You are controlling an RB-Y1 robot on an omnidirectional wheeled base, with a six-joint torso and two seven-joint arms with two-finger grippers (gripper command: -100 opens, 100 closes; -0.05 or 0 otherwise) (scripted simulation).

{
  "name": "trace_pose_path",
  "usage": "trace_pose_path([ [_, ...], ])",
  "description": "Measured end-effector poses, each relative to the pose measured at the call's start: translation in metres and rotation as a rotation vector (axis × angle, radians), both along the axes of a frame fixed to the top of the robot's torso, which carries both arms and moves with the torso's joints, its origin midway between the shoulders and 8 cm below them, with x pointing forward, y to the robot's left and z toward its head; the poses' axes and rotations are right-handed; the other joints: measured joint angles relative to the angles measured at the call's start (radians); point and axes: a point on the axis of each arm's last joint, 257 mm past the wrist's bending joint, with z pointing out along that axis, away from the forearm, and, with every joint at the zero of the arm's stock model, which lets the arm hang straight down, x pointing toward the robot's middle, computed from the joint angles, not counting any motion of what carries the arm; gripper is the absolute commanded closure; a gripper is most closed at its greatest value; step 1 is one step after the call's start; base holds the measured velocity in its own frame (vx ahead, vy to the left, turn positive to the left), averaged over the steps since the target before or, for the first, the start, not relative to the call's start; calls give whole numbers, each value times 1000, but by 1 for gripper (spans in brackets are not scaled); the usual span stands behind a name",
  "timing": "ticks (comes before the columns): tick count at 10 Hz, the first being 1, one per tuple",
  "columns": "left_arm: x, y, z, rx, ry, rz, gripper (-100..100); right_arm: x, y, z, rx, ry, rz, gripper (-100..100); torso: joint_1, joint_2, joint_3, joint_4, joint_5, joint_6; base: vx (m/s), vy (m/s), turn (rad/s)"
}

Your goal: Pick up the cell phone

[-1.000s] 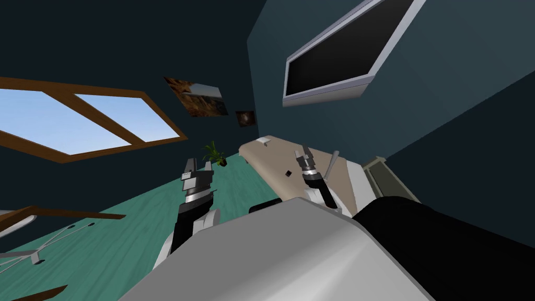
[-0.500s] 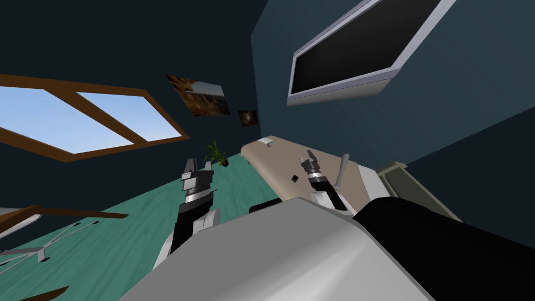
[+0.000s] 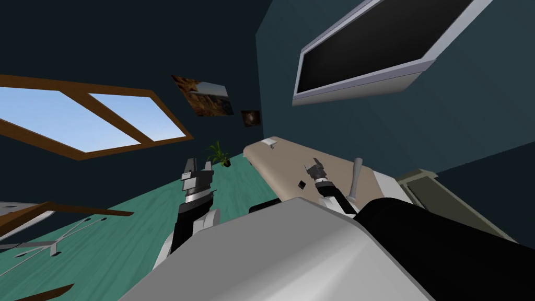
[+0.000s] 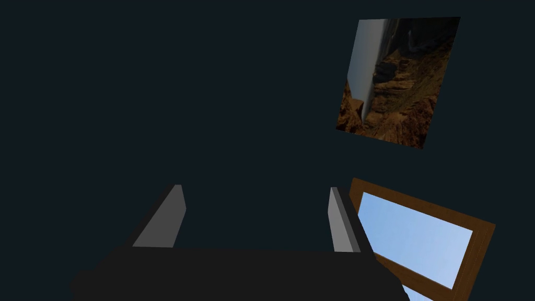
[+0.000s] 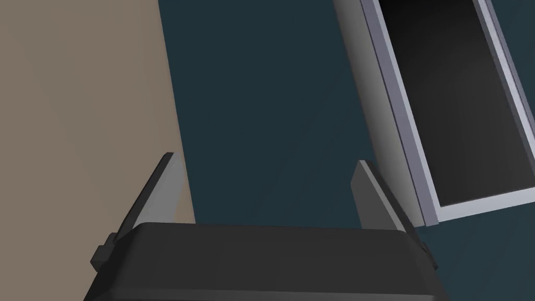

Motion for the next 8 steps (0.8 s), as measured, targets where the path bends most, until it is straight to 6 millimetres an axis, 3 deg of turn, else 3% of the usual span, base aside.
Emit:
trace_pose_path([
  [8, 0, 0, 0, 0, 0, 0, 0, -63, -68, -92, 328, 195, -175, -100, -3, 3, 2, 1, -1, 0, 115, 7, 56],
])
